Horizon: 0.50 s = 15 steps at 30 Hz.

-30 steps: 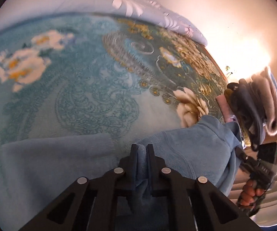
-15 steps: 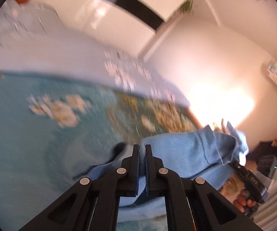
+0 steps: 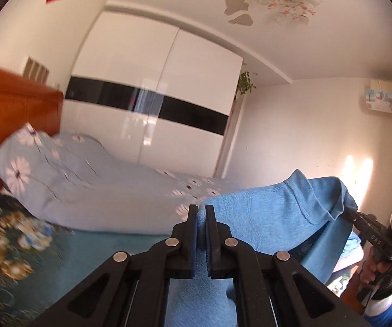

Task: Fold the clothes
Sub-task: 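Lift the shirt by its shoulders with both grippers, shaking it open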

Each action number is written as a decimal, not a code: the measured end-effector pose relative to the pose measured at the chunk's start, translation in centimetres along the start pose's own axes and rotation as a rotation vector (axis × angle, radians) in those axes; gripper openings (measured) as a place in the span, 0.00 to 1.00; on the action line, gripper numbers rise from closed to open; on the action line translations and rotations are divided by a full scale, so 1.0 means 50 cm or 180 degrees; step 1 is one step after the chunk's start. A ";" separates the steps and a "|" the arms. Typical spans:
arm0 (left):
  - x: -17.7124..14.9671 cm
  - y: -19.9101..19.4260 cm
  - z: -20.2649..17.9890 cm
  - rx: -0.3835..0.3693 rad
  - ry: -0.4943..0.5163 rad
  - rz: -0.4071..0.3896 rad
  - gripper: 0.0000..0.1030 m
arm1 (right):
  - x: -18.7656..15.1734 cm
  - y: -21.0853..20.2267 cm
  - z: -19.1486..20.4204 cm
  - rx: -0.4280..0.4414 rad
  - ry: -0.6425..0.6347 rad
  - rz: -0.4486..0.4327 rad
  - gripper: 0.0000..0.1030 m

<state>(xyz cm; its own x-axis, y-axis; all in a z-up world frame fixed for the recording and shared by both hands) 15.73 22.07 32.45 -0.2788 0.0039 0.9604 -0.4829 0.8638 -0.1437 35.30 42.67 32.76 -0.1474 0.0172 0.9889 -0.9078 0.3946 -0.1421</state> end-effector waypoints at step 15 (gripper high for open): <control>0.026 -0.095 0.087 0.0658 0.0428 -0.0222 0.05 | -0.025 0.069 0.083 0.0861 0.0006 0.0137 0.11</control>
<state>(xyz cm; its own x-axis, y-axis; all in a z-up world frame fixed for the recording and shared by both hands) 14.07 15.78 33.34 -0.1326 0.0268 0.9908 -0.6603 0.7431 -0.1085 30.73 40.18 30.87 -0.1876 0.0304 0.9818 -0.9727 0.1336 -0.1900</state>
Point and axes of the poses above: each gripper's, at about its wrist camera, not at the fingertips, and y roughly the way its jaws point, z to its left, x to its top, the point moved 7 cm from there along y, roughly the way its jaws point, and after that the axes turned 1 degree about y, right-handed, at the moved point
